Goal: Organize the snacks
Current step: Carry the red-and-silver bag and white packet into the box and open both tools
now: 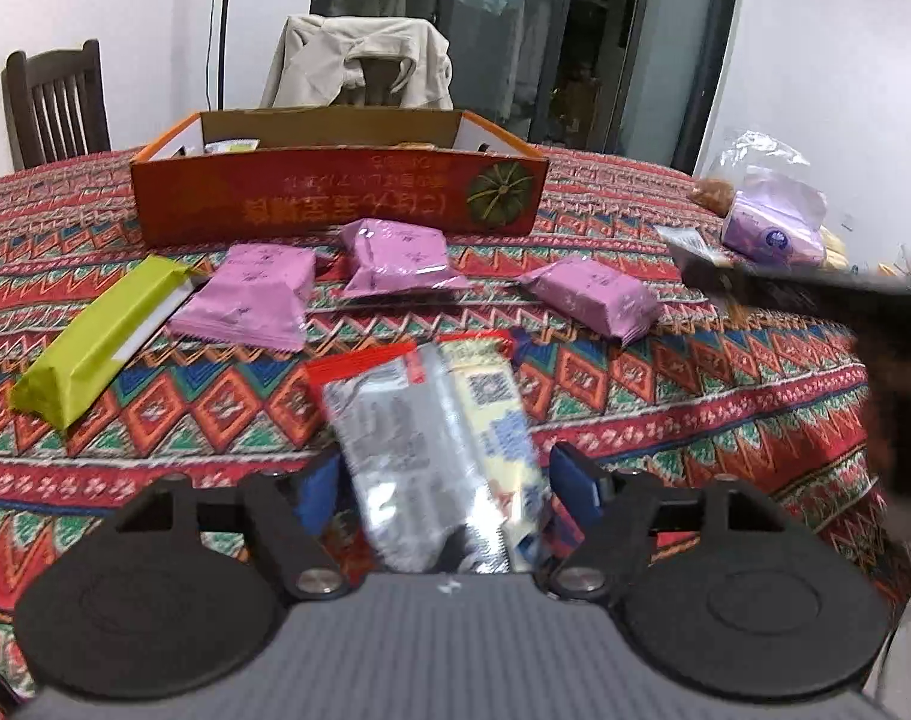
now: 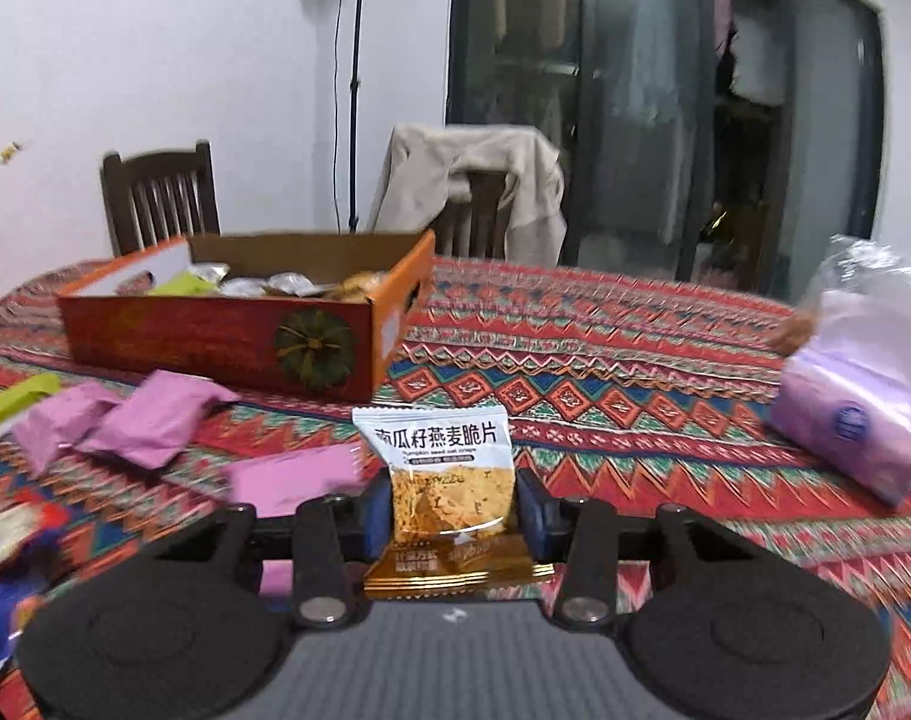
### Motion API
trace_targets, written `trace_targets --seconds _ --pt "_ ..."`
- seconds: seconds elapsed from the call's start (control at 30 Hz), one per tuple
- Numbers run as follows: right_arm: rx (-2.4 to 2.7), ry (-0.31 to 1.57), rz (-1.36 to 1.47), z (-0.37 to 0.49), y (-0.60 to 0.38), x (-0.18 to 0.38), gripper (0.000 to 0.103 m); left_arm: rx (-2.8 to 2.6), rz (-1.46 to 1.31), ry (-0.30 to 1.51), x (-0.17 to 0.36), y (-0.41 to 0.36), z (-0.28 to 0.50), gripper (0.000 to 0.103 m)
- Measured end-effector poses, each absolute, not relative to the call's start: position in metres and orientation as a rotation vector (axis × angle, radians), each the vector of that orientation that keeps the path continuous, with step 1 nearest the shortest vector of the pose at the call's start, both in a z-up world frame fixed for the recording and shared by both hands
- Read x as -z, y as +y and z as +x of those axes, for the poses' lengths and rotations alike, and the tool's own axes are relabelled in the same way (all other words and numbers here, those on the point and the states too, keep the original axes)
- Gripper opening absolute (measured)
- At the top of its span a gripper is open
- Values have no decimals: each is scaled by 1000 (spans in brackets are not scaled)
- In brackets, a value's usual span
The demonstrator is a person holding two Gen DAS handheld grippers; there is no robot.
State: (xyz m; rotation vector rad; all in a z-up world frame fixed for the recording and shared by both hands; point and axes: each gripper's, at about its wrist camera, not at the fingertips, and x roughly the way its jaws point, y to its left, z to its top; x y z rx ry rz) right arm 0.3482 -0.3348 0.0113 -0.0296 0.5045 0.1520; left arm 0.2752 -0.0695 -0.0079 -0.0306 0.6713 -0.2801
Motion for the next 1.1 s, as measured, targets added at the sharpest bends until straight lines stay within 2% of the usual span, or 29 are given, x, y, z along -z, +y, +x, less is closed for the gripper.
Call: trace_targets --seconds 0.07,0.1,0.17,0.33,0.67,0.9,1.1 --pt "-205 505 14 323 -329 -13 41 257 -26 680 11 -75 277 75" --pt "-229 516 22 311 -325 -13 41 254 -18 679 12 -77 277 59" --pt "-269 536 28 290 -315 -11 41 271 -9 672 11 -78 272 54" --pt "-325 585 68 258 -302 1 41 297 -13 648 3 -73 257 53" --pt "-345 573 67 262 -288 -3 41 314 -100 562 -39 -34 264 53" --pt "-423 438 30 309 -279 -63 41 357 -160 442 -112 4 342 53" --pt "-477 403 80 419 -270 -111 41 324 -157 452 -146 7 454 53"
